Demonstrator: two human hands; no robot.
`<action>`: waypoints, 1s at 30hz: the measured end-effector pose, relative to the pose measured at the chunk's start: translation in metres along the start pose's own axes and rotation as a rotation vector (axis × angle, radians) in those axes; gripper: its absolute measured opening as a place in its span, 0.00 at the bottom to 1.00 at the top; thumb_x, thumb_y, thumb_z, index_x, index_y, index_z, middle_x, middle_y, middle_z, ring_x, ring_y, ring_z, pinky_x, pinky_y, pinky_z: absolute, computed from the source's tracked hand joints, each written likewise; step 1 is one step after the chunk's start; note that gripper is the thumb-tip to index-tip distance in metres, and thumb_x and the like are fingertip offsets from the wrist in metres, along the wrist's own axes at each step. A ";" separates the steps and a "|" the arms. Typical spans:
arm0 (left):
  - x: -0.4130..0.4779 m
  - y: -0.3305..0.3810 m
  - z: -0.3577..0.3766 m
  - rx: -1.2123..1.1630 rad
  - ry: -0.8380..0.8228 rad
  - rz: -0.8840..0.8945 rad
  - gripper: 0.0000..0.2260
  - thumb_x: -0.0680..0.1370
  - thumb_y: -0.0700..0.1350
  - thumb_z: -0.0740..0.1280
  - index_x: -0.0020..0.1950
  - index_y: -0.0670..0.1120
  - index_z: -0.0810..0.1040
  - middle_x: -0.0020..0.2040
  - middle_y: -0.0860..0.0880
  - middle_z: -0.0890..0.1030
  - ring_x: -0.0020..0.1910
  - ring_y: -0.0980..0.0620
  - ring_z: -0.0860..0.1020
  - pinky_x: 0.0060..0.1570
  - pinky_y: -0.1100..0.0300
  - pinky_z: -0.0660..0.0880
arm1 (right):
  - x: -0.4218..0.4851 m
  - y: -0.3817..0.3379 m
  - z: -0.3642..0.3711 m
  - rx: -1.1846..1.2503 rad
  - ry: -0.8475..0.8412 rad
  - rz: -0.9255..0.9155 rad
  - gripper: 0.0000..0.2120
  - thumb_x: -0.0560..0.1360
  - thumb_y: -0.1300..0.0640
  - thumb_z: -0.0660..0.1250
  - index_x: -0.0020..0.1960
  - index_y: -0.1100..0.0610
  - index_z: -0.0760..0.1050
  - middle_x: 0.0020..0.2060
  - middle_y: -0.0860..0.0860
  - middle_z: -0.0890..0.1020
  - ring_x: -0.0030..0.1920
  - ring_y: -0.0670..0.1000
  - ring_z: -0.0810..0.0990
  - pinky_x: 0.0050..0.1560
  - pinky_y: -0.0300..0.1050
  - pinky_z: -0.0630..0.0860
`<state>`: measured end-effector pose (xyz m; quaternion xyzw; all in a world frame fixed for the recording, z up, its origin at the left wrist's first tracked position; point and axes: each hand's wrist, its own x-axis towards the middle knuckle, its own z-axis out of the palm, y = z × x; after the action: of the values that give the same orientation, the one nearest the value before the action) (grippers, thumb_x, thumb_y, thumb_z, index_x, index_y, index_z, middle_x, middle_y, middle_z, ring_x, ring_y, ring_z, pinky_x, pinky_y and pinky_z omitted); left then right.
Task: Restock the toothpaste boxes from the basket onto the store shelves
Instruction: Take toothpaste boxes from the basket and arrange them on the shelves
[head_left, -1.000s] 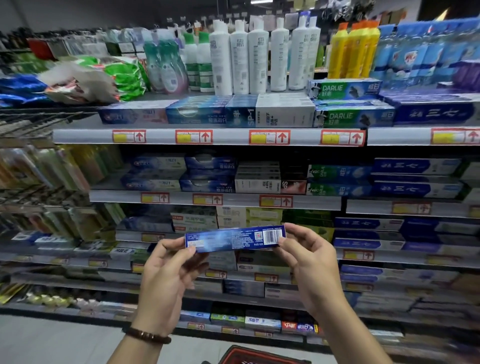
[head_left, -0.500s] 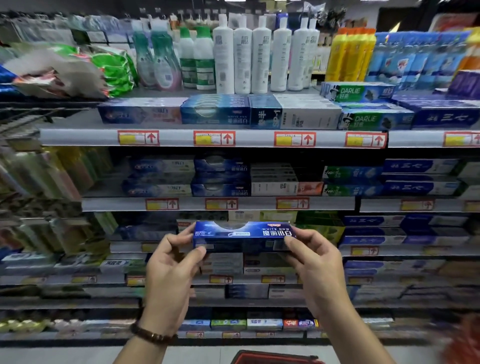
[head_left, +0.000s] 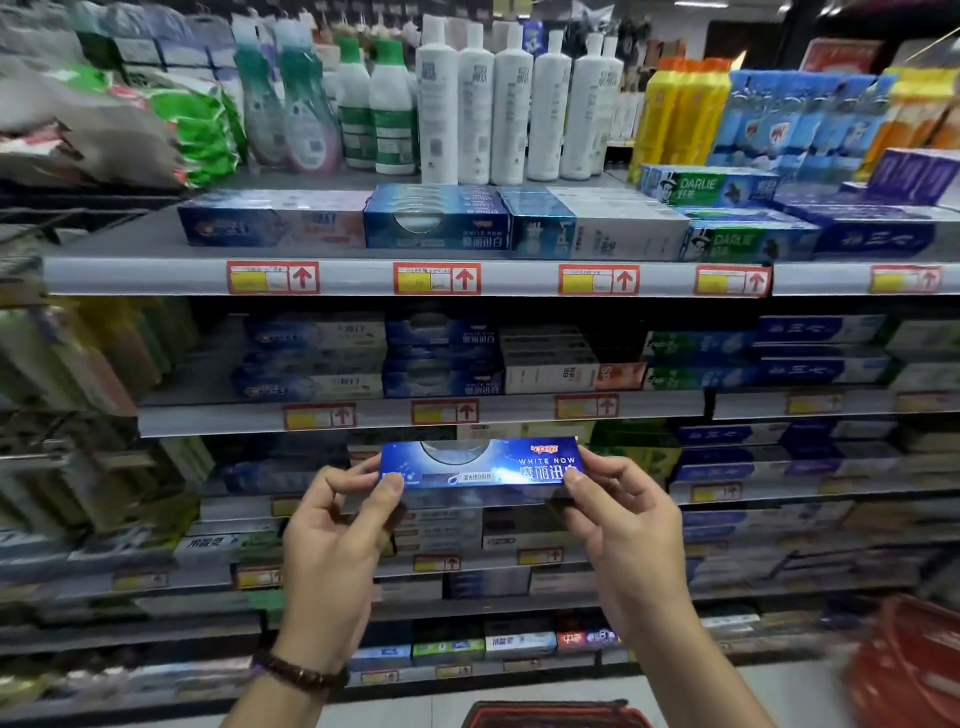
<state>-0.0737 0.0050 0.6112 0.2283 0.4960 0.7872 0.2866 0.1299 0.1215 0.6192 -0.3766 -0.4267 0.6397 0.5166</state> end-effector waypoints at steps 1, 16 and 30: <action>0.001 -0.001 0.001 0.019 0.012 0.009 0.27 0.55 0.67 0.85 0.41 0.51 0.81 0.62 0.46 0.84 0.54 0.47 0.83 0.46 0.62 0.82 | 0.003 0.001 0.000 -0.001 -0.004 0.006 0.09 0.76 0.65 0.74 0.56 0.63 0.83 0.52 0.59 0.88 0.59 0.62 0.86 0.64 0.65 0.81; 0.024 -0.023 0.020 0.065 0.168 0.136 0.17 0.70 0.45 0.77 0.58 0.45 0.81 0.61 0.47 0.86 0.63 0.45 0.83 0.60 0.57 0.81 | 0.054 0.013 0.004 -0.134 -0.077 -0.099 0.08 0.80 0.64 0.73 0.57 0.55 0.85 0.52 0.50 0.89 0.55 0.51 0.88 0.61 0.55 0.83; 0.090 -0.035 0.019 0.179 0.159 0.121 0.12 0.78 0.43 0.74 0.60 0.52 0.86 0.59 0.51 0.87 0.62 0.50 0.84 0.68 0.45 0.77 | 0.102 0.020 0.033 -0.220 -0.032 -0.193 0.12 0.78 0.63 0.76 0.58 0.50 0.86 0.50 0.44 0.89 0.54 0.44 0.87 0.58 0.43 0.83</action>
<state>-0.1196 0.0900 0.5936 0.2193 0.5709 0.7711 0.1770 0.0738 0.2146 0.6082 -0.3779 -0.5366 0.5423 0.5245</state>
